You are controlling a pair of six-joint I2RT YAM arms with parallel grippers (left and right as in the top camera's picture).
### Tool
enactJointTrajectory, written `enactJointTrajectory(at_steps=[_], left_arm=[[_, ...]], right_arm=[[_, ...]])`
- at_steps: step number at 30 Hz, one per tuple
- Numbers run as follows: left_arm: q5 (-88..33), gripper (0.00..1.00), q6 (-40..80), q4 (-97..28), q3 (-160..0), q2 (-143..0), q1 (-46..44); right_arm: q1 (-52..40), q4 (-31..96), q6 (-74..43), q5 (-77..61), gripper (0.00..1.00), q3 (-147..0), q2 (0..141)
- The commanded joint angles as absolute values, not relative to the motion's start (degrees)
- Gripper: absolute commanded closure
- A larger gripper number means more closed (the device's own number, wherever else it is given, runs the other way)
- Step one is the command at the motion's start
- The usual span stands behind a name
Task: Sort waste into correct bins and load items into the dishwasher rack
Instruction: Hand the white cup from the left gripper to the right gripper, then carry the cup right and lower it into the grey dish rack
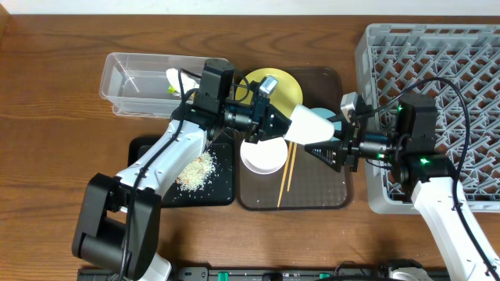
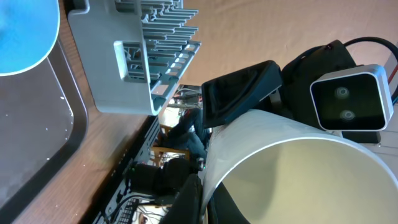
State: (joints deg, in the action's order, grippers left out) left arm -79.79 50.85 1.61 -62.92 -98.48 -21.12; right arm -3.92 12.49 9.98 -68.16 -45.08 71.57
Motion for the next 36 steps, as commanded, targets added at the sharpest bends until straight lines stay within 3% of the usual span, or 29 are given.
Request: enactJointTrajectory(at_steps=[1, 12, 19, 21, 24, 28, 36], left_arm=[[-80.84, 0.94, 51.79, 2.04, -63.55, -98.65, -21.08], [-80.84, 0.94, 51.79, 2.04, -63.55, -98.65, -21.08], [-80.62, 0.93, 51.72, 2.07, -63.55, -98.65, -21.08], [-79.61, 0.89, 50.78, 2.07, -63.55, -98.65, -21.08], [-75.48, 0.76, 45.50, 1.93, -63.55, -98.65, -21.08], [-65.06, 0.69, 39.81, -1.10, -63.55, -98.65, -20.75], [-45.36, 0.64, 28.08, -14.63, -63.55, -97.47, -17.37]], right_arm=[[-4.36, 11.94, 10.61, -69.87, 0.30, -45.93, 71.77], [-4.36, 7.66, 10.59, -69.89, 0.28, -45.93, 71.75], [-4.36, 7.70, 10.59, -69.71, 0.42, -45.93, 71.75], [-4.36, 8.05, 10.57, -67.88, 0.42, -45.93, 71.75], [-4.36, 9.21, 10.35, -63.44, 0.43, -45.93, 71.75], [-4.36, 11.73, 9.61, -53.36, 0.43, -45.93, 71.75], [-1.89, 20.99, 3.46, -36.47, 0.55, -47.86, 69.82]])
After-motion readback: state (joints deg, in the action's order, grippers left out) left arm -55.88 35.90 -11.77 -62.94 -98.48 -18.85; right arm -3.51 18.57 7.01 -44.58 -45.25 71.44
